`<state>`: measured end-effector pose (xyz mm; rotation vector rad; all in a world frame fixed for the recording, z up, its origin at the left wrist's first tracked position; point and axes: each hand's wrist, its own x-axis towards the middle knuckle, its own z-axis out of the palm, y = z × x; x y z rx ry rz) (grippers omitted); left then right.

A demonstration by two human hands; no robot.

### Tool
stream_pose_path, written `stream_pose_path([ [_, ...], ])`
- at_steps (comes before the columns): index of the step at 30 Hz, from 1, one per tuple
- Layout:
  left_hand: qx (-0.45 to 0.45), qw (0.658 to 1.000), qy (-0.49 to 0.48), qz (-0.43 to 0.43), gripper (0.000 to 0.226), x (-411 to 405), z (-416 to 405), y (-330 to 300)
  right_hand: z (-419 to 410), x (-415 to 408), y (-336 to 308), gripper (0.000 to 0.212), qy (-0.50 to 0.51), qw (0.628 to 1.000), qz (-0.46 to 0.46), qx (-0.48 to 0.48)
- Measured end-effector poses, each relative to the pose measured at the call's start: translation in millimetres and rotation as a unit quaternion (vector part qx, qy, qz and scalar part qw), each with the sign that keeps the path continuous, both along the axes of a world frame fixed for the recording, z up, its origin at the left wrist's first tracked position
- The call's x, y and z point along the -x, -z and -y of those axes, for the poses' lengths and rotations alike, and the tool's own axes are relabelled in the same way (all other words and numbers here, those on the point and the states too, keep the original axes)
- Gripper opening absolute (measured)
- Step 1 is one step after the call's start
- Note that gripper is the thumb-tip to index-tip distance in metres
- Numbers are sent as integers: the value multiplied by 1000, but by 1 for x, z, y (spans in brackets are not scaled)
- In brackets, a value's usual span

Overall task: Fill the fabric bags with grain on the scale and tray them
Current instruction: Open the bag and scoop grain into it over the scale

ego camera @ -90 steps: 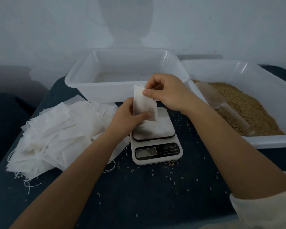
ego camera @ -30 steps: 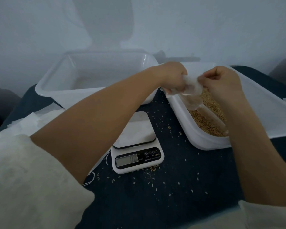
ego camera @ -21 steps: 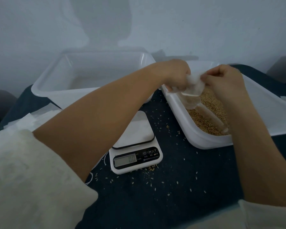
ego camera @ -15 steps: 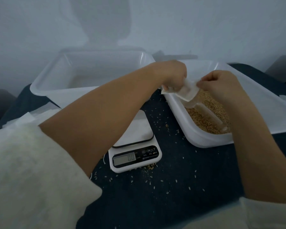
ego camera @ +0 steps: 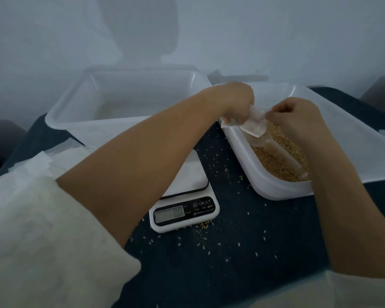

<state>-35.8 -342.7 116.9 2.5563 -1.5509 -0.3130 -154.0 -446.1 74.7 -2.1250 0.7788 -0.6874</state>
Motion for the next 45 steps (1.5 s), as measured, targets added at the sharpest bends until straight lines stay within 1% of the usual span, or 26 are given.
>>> stream_pose_path([
  [3, 29, 999, -8, -26, 21, -5, -2, 10, -1, -2, -4, 10, -4, 1000, 24, 2],
  [5, 38, 999, -2, -32, 7, -3, -5, 14, -1, -3, -8, 11, -11, 999, 36, -2],
  [6, 41, 999, 0, -22, 5, -3, -5, 13, -1, -3, -10, 11, -16, 1000, 27, 1],
  [8, 43, 999, 1, 20, 15, -2, -3, 8, 1, -4, -9, 12, -17, 1000, 4, 6],
  [11, 79, 995, -5, 68, 24, 0, 1, 2, 2, 0, -6, 12, 0, 999, 34, -12],
  [13, 67, 993, 5, 97, 27, 3, 2, 1, 3, 1, -3, 13, -5, 1000, 8, -21],
  [14, 66, 993, 11, 100, 27, 4, 3, 4, 3, 3, -1, 14, -7, 1000, -3, -18],
  [17, 72, 992, 13, 103, 27, 2, 5, 10, 5, 3, -1, 16, 8, 1000, 17, 0],
  [20, 67, 993, 10, 95, 24, 2, 5, 14, 5, 4, 0, 15, 6, 1000, 19, 4],
  [22, 63, 994, 7, 87, 15, 2, 2, 13, 5, 2, 1, 16, -1, 1000, -9, 10],
  [23, 76, 994, 6, 73, 17, 2, 0, 14, 3, 2, 2, 15, -4, 1000, -23, 15],
  [24, 91, 994, -1, 59, 26, 1, -2, 15, 3, 1, 3, 15, -6, 1000, -22, 18],
  [25, 95, 994, -6, 49, 32, 0, -4, 15, 2, 0, 2, 15, -8, 1000, -14, 17],
  [26, 100, 994, -4, 36, 32, 0, -8, 16, 1, 0, 0, 15, -11, 1000, -3, 13],
  [28, 126, 992, -15, -10, 13, -5, -15, 21, -2, -4, -6, 16, -30, 999, 27, 14],
  [29, 149, 987, -27, -55, 15, -9, -18, 25, -4, -7, -10, 15, -44, 998, 45, 18],
  [30, 178, 976, -38, -117, 20, -10, -22, 27, -6, -10, -14, 13, -59, 996, 64, 23],
  [31, 218, 954, -53, -200, 18, -11, -26, 30, -8, -13, -19, 9, -74, 994, 78, 29],
  [32, 260, 923, -65, -276, 10, -11, -31, 33, -9, -15, -23, 7, -91, 991, 89, 32],
  [33, 294, 893, -67, -333, 5, -11, -35, 34, -9, -17, -27, 9, -110, 989, 93, 31],
  [35, 326, 854, -65, -400, 13, -10, -39, 37, -9, -19, -33, 15, -152, 984, 90, 21],
  [37, 337, 834, -64, -432, 17, -9, -41, 40, -5, -19, -37, 16, -171, 983, 68, 29],
  [40, 355, 807, -67, -467, 17, -6, -47, 43, -2, -21, -42, 13, -185, 982, 18, 33],
  [43, 376, 777, -72, -500, 20, -6, -65, 49, -13, -29, -47, 12, -223, 973, 37, 48],
  [45, 383, 766, -68, -512, 24, -7, -84, 53, -29, -38, -50, 15, -251, 964, 58, 70],
])
